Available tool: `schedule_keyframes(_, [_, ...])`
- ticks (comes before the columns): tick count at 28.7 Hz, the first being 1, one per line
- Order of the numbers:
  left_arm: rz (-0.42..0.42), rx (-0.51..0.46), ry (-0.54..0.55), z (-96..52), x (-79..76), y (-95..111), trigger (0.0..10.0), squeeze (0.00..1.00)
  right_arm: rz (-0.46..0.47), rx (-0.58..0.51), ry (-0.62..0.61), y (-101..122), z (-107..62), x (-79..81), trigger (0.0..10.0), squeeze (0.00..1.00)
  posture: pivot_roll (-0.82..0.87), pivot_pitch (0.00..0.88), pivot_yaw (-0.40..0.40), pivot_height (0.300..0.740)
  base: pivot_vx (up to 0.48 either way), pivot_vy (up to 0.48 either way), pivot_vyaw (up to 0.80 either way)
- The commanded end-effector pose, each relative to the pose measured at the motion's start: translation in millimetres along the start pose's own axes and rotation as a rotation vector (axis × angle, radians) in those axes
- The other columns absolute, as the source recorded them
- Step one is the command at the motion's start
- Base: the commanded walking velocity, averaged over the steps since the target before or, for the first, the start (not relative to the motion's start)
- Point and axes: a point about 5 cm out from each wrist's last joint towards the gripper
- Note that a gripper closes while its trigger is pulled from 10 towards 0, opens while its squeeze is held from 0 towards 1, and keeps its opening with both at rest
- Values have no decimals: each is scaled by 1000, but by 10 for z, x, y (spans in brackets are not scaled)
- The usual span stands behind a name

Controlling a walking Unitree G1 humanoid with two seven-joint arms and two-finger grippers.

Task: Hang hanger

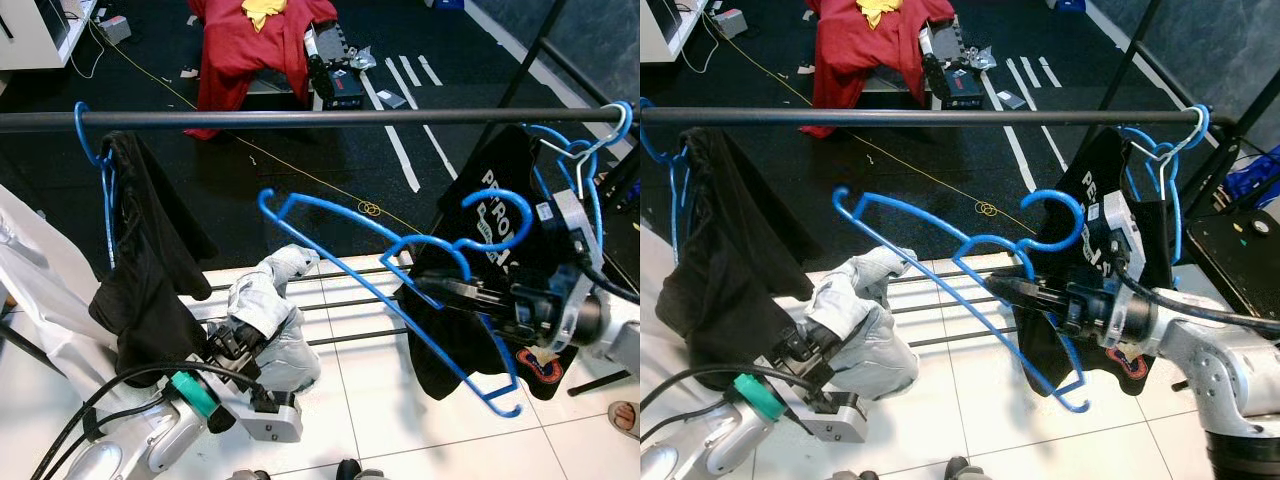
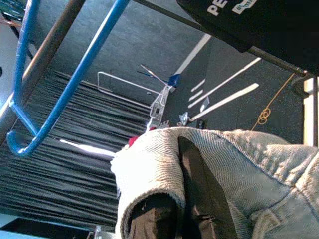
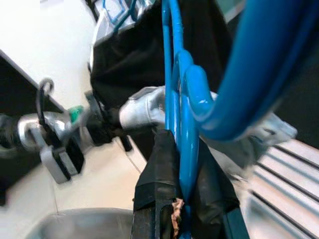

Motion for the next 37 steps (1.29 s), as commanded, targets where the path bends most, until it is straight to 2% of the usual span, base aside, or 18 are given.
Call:
schedule_keyframes(1, [1,-18,27,17,9,36,10000,0,23,-11,1,-15,6,41,10000,0,-94,180,10,740,0,0,0])
schedule_keyframes(3, [12,-17,61,49,34,45,10000,0,168,-115,35,-170,163,174,10000,0,-88,179,12,740,0,0,0])
schedule_keyframes(5, [18,-14,75,66,35,43,10000,0,282,-149,104,-328,269,356,10000,0,-85,179,14,740,0,0,0])
schedule_keyframes(12, [19,-9,93,96,38,40,10000,0,431,-190,144,-441,278,448,10000,0,-88,179,14,740,0,0,0])
schedule_keyframes(13, [18,-10,97,110,35,43,10000,0,475,-173,152,-497,277,499,10000,0,-90,180,12,740,0,0,0])
schedule_keyframes(15, [16,-10,99,122,34,45,10000,0,485,-134,158,-547,269,550,10000,0,-90,181,12,740,0,0,0])
schedule_keyframes(17, [14,-10,102,133,33,43,10000,0,455,-76,145,-582,255,571,10000,0,-91,182,10,740,0,0,0])
schedule_keyframes(18, [12,-8,105,143,33,38,10000,0,361,-7,98,-588,230,521,10000,0,-94,181,10,740,0,0,0])
schedule_keyframes(19, [12,-8,105,143,33,38,10000,0,361,-7,98,-588,230,521,10000,0,-94,181,10,740,0,0,0])
schedule_keyframes(20, [12,-5,108,147,32,34,10000,0,270,42,49,-567,212,467,10000,0,-94,181,10,740,0,0,0])
schedule_keyframes(21, [10,-2,111,151,30,29,10000,0,126,60,-56,-451,192,288,10000,0,-97,178,12,740,0,0,0])
schedule_keyframes(22, [10,-2,111,151,30,29,10000,0,126,60,-56,-451,192,288,10000,0,-97,178,12,740,0,0,0])
schedule_keyframes(23, [8,1,113,154,28,25,10000,0,30,57,-133,-339,177,165,10000,0,-98,177,12,740,0,0,0])
schedule_keyframes(25, [8,1,113,154,28,25,10000,0,30,57,-133,-339,177,165,10000,0,-98,177,12,740,0,0,0])
schedule_keyframes(28, [0,6,118,173,21,26,10000,0,-197,25,-396,-22,157,-187,10000,0,-98,174,16,740,0,0,0])
schedule_keyframes(30, [0,6,118,173,21,26,10000,0,-197,25,-396,-22,157,-187,10000,0,-98,174,16,740,0,0,0])
schedule_keyframes(32, [-5,8,119,179,22,25,10000,0,-230,11,-509,44,154,-318,10000,0,-94,174,17,740,0,0,0])
schedule_keyframes(37, [-11,16,122,181,26,20,10000,0,-234,11,-616,63,155,-446,10000,0,-90,174,21,740,0,0,0])
Point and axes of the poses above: a point about 5 cm out from each wrist's last joint towards the gripper, its own z axis pointing out of the wrist towards the gripper, its own y axis along the axis of the wrist's last joint, x = y × z, and after that the axes turned 3 degrees about -z, right-handed
